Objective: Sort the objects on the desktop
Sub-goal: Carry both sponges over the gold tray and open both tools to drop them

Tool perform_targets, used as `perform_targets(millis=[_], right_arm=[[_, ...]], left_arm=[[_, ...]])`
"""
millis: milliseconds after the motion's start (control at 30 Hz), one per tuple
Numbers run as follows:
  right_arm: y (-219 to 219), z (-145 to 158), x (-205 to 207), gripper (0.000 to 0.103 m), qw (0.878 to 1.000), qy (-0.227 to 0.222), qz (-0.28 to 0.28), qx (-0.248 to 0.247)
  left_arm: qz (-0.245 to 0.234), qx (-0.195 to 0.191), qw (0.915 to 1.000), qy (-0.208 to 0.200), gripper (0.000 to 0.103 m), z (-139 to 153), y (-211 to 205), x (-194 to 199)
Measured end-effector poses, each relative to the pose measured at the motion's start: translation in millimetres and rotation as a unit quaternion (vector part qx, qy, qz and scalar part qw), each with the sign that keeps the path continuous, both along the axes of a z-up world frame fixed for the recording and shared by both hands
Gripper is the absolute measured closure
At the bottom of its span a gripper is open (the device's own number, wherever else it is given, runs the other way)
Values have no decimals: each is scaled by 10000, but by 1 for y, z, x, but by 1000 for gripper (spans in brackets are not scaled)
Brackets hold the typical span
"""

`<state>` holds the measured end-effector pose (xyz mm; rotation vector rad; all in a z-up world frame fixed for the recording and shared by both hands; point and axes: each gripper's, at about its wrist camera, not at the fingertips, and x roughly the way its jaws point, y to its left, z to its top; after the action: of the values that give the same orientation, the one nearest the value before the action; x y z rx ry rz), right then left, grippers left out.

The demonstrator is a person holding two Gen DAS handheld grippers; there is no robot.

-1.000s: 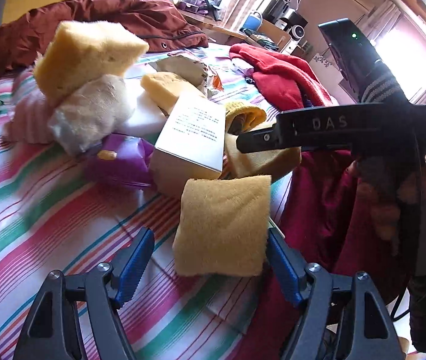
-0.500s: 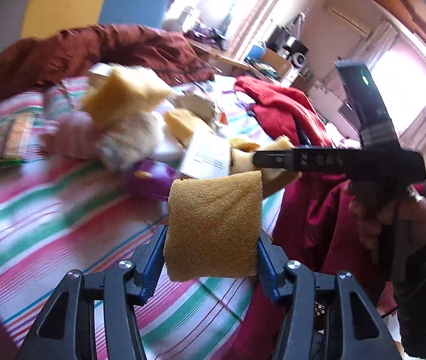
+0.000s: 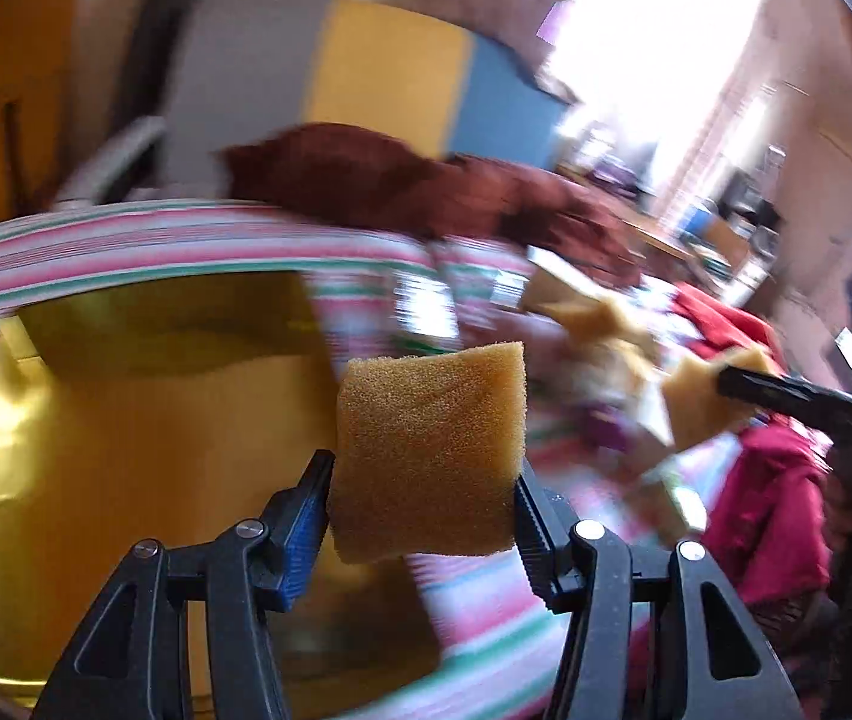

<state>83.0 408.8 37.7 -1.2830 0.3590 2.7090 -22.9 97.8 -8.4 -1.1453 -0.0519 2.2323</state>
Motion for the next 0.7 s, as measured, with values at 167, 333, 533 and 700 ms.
perform_targets(millis=[167, 333, 533, 700], right_arm=[[-61, -12, -47, 43, 9951, -111, 924, -342], [-131, -29, -109, 43, 9840, -377, 1664, -503], [-196, -28, -178, 38, 9719, -188, 2121, -1005], [-220, -27, -203, 14, 9679, 152, 2080, -1401]], left_arm=[[840, -389, 9956, 133, 47, -4, -66, -41], [1261, -623, 9901, 49, 45, -14, -101, -82], [1840, -374, 9822, -44, 30, -21, -133, -119], [2215, -416, 9742, 120, 20, -19, -153, -114]])
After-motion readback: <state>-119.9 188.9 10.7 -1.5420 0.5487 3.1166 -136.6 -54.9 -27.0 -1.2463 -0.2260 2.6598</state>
